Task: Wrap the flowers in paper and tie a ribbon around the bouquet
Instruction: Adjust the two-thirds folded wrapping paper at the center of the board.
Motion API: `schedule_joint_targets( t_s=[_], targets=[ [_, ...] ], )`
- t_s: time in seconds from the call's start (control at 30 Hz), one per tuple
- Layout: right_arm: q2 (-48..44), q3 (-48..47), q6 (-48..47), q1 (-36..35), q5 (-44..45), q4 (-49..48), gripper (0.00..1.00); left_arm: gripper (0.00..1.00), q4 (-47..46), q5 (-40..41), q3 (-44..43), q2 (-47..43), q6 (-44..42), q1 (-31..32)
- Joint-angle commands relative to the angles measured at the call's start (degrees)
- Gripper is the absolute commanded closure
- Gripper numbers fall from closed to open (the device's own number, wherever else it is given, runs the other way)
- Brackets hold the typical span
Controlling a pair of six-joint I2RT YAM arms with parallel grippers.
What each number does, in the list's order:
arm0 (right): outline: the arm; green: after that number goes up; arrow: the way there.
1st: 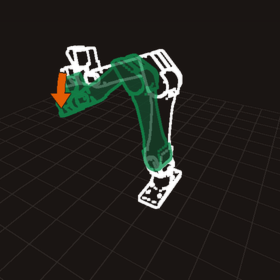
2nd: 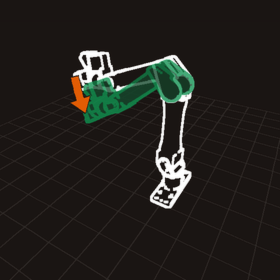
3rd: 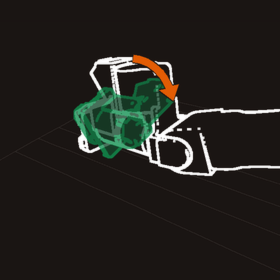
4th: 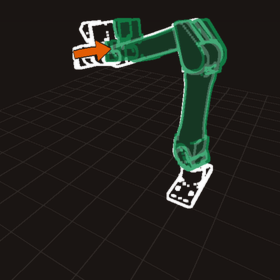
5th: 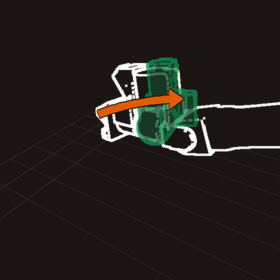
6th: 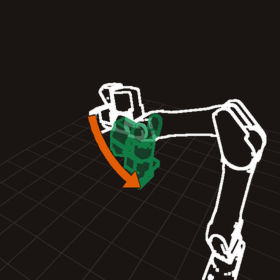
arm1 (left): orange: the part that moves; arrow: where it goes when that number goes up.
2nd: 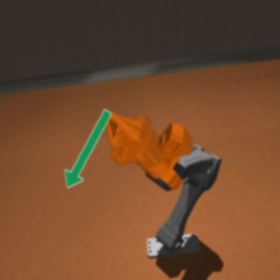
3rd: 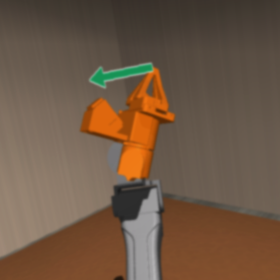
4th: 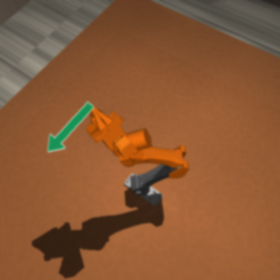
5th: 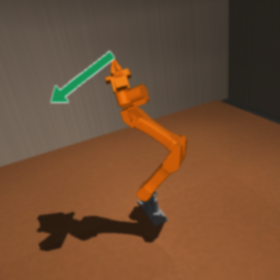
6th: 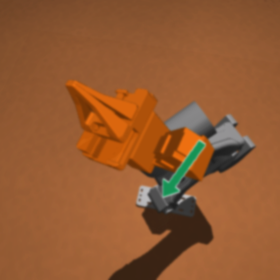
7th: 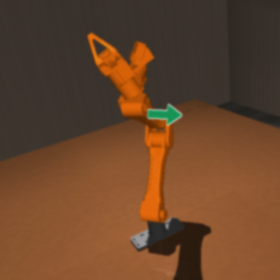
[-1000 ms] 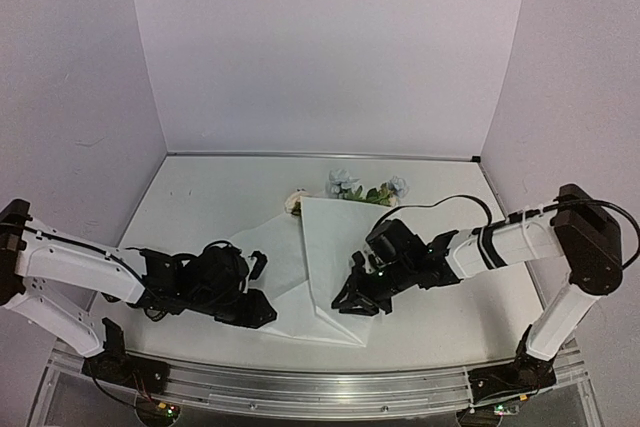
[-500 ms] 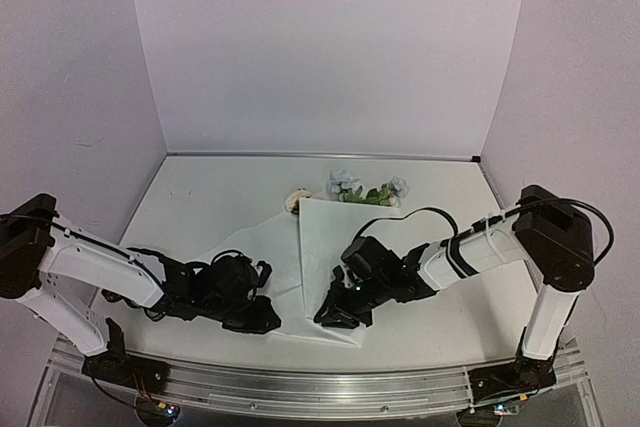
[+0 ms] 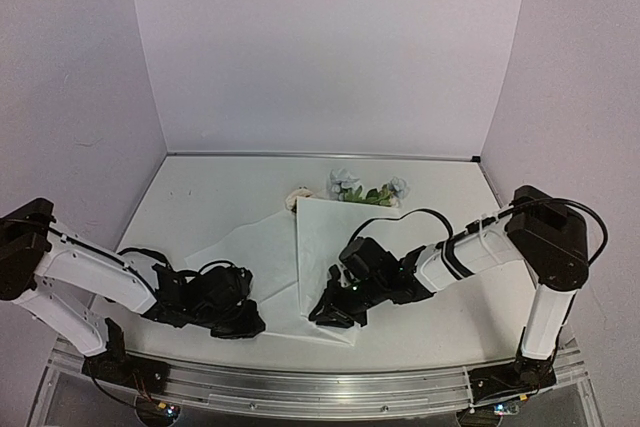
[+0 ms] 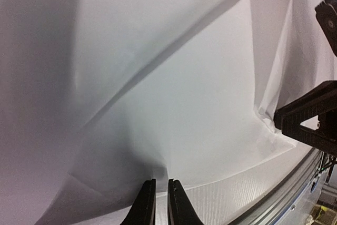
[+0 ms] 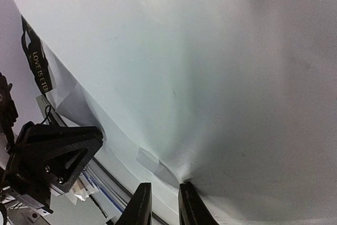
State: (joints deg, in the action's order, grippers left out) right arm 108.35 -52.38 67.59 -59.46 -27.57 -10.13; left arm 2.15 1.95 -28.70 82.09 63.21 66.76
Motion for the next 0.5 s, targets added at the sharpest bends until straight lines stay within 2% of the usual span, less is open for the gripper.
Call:
schedule_joint_targets(
  t_s=[0.0,0.3,0.4,0.47],
  targets=[
    [2.29,0.39,0.48,-0.26,1.75,0.77,0.81,0.89,12.12,8.17,2.8,-4.38,7.61,-0.2],
    [3.09,0.2,1.14,-0.3,1.17,-0.61,0.81,0.85,27.52,16.48,7.12,-15.75,21.85,-0.96],
    [2.95,0.24,1.23,-0.28,1.0,-0.8,0.81,0.82,29.05,18.44,7.83,-21.31,23.37,-1.14],
    [2.74,0.01,1.23,-0.24,0.73,-0.81,0.81,0.76,28.62,19.13,7.52,-24.61,22.56,-1.11]
  ],
)
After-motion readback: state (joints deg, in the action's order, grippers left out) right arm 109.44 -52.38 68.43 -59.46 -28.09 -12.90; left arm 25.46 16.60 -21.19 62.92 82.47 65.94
